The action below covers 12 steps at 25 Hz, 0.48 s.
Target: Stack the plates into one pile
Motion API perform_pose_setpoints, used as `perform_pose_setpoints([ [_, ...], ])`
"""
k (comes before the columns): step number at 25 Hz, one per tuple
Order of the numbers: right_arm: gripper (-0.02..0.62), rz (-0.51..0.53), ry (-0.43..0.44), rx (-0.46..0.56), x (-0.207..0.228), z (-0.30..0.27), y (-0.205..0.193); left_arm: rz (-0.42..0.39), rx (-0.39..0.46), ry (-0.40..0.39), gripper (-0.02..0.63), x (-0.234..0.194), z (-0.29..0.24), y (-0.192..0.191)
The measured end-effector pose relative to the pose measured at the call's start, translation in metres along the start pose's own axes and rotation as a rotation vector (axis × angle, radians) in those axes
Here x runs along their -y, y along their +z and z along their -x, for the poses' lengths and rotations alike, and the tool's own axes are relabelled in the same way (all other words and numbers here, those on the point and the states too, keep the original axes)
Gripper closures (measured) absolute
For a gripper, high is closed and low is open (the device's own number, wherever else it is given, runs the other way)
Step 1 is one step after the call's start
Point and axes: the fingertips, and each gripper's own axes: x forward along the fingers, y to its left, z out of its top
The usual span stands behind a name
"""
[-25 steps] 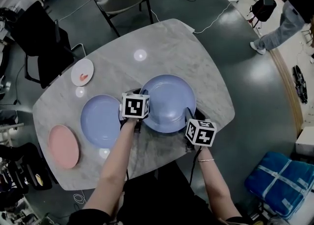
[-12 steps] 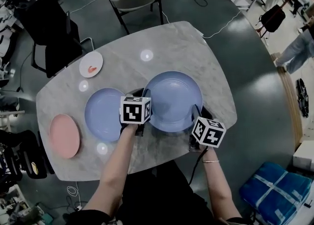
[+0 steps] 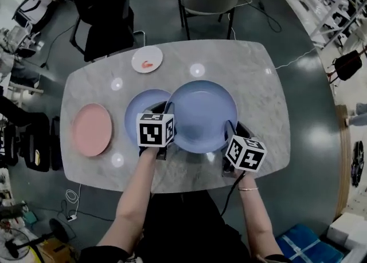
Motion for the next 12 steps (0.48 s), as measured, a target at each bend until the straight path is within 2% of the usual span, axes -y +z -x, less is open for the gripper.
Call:
perform_pose_setpoints([
  [6, 0.495, 0.122, 0.111, -0.036, -0.093, -0.034, 0.001, 0.136, 0.019, 0.103, 0.548, -0.093, 0.043, -0.025],
  [12, 0.495, 0.195, 0.146, -0.088, -0.153, -0.066, -0.016, 0.226, 0.005, 0.141, 0.548, -0.157, 0.061, -0.057],
])
